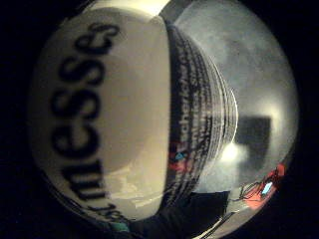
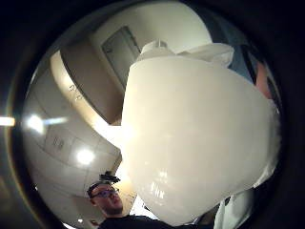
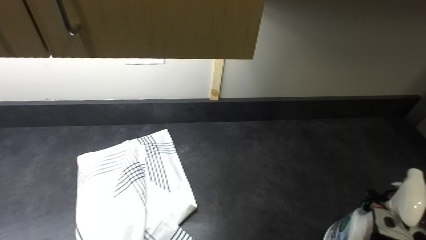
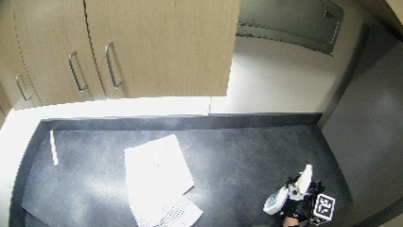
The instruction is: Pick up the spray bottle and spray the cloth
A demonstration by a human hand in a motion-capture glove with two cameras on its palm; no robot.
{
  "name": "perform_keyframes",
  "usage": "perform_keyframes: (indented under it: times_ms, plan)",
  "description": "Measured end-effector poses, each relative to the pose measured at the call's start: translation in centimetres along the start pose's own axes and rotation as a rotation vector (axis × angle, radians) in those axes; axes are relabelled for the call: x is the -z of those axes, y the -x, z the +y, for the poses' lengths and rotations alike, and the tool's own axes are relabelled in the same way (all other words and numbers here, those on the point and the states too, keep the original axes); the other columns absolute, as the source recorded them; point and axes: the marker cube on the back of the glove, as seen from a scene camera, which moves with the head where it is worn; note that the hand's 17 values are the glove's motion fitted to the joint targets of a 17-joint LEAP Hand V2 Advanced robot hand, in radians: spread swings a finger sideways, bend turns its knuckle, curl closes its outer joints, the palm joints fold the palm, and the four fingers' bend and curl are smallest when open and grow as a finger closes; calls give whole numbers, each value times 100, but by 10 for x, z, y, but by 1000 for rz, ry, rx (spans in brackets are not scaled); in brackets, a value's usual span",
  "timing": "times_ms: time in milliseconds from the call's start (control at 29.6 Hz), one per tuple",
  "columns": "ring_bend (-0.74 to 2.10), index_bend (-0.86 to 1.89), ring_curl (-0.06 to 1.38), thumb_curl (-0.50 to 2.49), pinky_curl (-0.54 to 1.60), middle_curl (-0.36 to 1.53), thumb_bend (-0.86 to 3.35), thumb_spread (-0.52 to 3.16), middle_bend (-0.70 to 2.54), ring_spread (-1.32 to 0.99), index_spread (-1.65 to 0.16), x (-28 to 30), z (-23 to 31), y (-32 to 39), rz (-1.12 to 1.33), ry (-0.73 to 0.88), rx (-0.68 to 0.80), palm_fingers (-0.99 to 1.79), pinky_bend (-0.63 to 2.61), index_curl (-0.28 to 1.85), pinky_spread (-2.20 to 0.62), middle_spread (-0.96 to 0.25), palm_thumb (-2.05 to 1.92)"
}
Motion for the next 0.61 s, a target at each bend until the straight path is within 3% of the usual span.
perform_keyframes:
  times_ms: [270, 609]
  plan:
    - [37, 37, 47, 72, 31, 56, -1, 80, 44, -11, -14, -1, 1, 47, -6, -21, 72, 109, 19, 53, 1, -6, 122]
    - [38, 37, 49, 73, 33, 58, -2, 75, 44, -13, -14, -26, -1, 36, 34, 58, 84, 112, 19, 57, -2, -8, 122]
